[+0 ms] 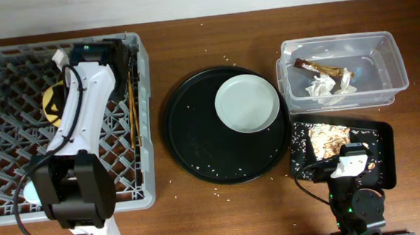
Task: Sort waste into correct bins and load items into the dishwasher rack
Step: 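Grasp the yellow bowl with left gripper and set it in the rack, then grasp the white plate with left gripper and stand it in the rack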
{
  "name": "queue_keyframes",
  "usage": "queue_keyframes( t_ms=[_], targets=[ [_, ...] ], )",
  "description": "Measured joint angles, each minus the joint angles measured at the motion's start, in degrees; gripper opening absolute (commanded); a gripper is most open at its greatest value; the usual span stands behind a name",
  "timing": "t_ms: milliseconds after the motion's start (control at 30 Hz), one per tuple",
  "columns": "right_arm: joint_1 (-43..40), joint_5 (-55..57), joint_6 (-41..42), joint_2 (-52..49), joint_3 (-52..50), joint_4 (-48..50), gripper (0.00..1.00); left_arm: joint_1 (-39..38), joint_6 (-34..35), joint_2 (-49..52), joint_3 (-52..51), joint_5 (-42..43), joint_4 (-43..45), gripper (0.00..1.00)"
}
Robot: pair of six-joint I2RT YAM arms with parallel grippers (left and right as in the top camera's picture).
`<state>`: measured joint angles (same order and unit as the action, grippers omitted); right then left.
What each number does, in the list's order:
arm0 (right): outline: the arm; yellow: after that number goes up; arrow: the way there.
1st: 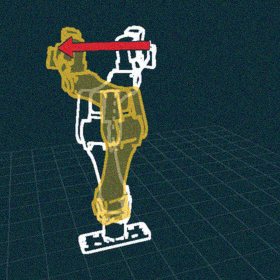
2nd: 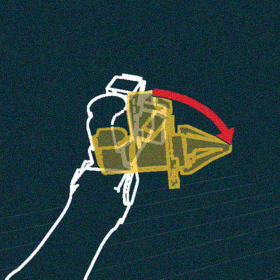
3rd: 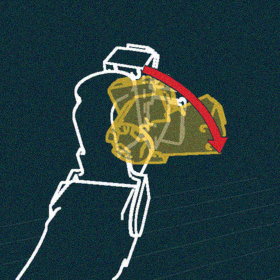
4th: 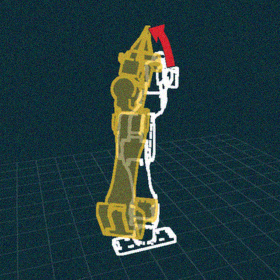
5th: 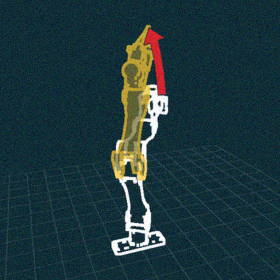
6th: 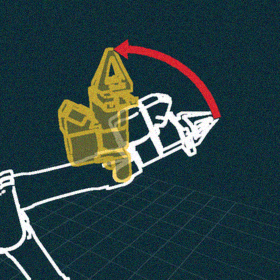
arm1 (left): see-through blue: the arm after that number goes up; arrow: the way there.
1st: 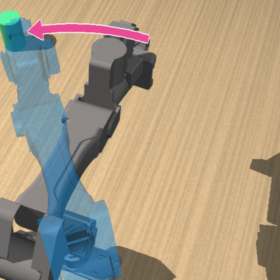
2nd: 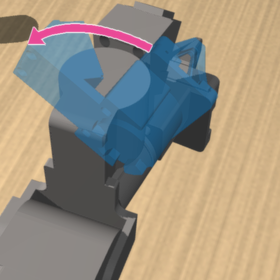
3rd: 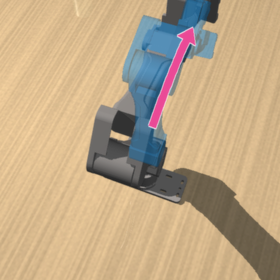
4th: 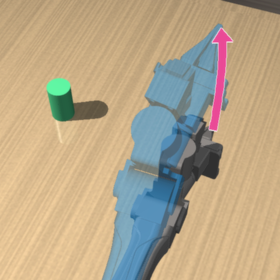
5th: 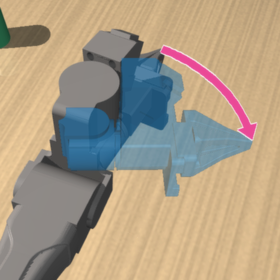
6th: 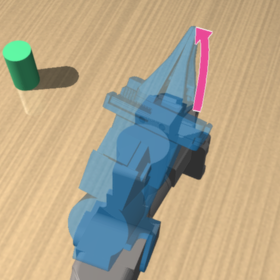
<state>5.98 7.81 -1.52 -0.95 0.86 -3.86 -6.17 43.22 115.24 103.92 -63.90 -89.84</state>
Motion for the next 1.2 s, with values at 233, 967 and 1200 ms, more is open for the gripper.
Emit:
queue_keyframes(
  t_ms=[233, 967, 1200],
  targets=[
    [0.0, 0.0, 0.0, 0.0, 0.0, 0.0, 0.98, -1.2, 1.7, -0.1, -13.4, -5.8, 11.4, 0.00],
    [0.0, 0.0, 0.0, 0.0, 0.0, 0.0, 0.98, -14.7, -8.8, 0.4, 9.7, 31.6, -1.2, 0.91],
    [0.0, 0.0, 0.0, 0.0, 0.0, 0.0, 0.98, -23.7, -25.8, 2.1, 2.1, 64.6, 26.8, 0.83]
  ],
)
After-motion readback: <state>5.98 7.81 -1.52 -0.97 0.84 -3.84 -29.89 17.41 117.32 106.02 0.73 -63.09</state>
